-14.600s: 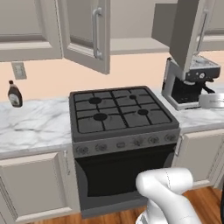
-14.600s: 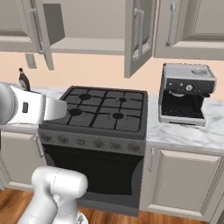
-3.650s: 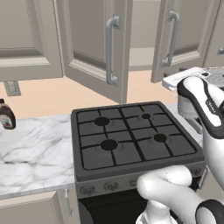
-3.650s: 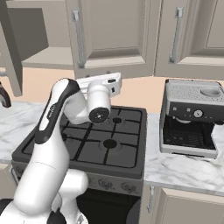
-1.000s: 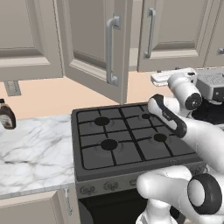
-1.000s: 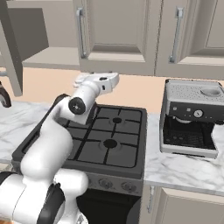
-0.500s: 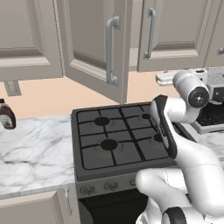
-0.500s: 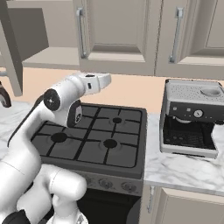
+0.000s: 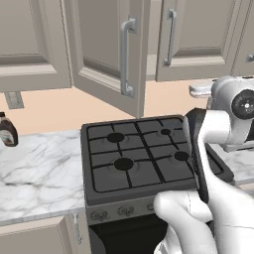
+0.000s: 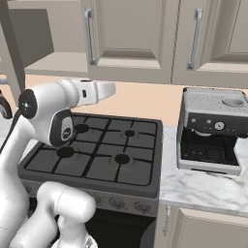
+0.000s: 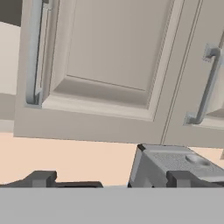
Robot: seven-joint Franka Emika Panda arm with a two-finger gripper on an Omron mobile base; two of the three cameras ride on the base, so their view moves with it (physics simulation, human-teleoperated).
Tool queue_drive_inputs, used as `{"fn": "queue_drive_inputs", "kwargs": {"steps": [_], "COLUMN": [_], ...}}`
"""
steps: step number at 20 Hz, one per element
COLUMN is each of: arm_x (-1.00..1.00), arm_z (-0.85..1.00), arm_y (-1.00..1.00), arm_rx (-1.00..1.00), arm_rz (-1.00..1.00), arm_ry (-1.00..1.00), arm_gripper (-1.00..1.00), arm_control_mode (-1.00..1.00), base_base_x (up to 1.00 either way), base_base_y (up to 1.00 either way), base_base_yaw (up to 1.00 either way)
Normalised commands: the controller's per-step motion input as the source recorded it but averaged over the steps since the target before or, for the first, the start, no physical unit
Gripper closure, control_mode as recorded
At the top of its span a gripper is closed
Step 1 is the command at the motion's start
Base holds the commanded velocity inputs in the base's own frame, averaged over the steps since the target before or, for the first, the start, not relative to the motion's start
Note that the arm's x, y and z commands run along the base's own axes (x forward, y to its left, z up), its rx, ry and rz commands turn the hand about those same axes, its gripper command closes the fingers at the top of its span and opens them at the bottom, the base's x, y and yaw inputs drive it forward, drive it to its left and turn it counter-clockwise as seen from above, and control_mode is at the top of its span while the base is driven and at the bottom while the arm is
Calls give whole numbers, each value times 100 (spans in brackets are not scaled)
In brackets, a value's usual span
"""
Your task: Close all open cabinet doors.
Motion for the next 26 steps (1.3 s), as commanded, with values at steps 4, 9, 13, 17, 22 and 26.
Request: {"fn": "queue_drive_inputs", "kwargs": {"steps": [4, 9, 13, 17, 22, 26], "arm_x": [-74, -69, -66, -57, -53, -48], "arm_z": [15, 5, 3, 6, 3, 1], "arm_y": [2, 21, 32, 48, 58, 59], "arm_rx": [0, 0, 0, 0, 0, 0], "arm_rz": [-3, -1, -1, 0, 0, 0], "arm_ry": [1, 0, 0, 0, 0, 0], "arm_gripper": [-100, -100, -100, -100, -100, -100], "arm_control_mode": [-100, -100, -100, -100, -100, -100], "base_base_x": [0, 0, 0, 0, 0, 0], "base_base_y": [0, 0, 0, 0, 0, 0], "base_base_yaw": [0, 0, 0, 0, 0, 0]}}
